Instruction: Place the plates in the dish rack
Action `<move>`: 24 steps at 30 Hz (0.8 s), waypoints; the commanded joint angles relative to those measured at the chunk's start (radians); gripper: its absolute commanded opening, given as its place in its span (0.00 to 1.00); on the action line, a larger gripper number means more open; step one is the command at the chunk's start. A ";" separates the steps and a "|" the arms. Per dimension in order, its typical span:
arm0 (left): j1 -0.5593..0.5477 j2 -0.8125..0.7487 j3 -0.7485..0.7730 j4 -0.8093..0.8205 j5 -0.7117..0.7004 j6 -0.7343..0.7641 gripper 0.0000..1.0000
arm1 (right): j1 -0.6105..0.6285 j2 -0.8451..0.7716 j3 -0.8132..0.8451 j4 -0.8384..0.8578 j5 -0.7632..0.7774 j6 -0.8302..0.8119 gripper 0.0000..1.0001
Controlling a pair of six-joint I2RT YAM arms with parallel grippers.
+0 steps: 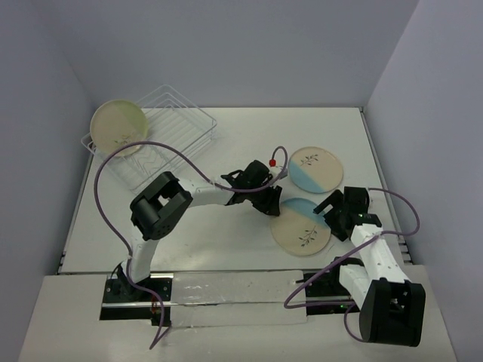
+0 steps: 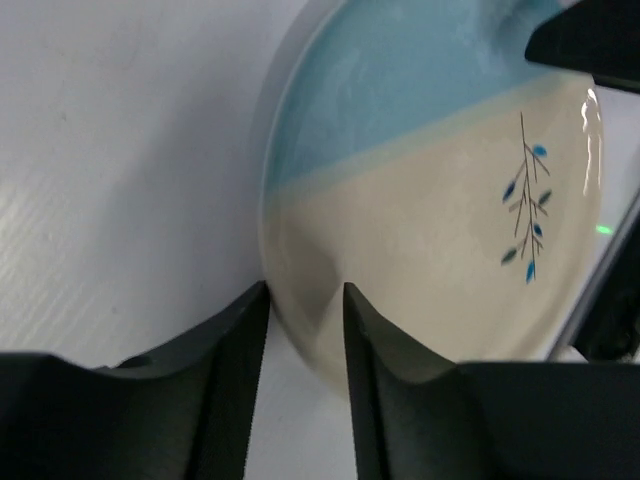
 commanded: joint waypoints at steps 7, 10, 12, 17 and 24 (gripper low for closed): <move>-0.036 0.069 0.055 -0.102 -0.147 0.005 0.14 | -0.002 0.016 -0.029 0.036 -0.173 -0.048 0.90; -0.038 0.100 0.064 -0.126 -0.181 -0.011 0.00 | -0.002 0.011 -0.049 0.064 -0.251 -0.064 0.86; -0.036 0.117 0.061 -0.127 -0.180 -0.018 0.00 | 0.000 -0.005 -0.056 0.097 -0.306 -0.078 0.80; -0.037 0.112 0.034 -0.095 -0.144 -0.037 0.00 | 0.000 -0.146 -0.012 0.130 -0.431 -0.085 0.58; -0.028 0.115 0.019 -0.059 -0.114 -0.065 0.00 | 0.000 -0.256 0.079 0.133 -0.538 -0.102 0.54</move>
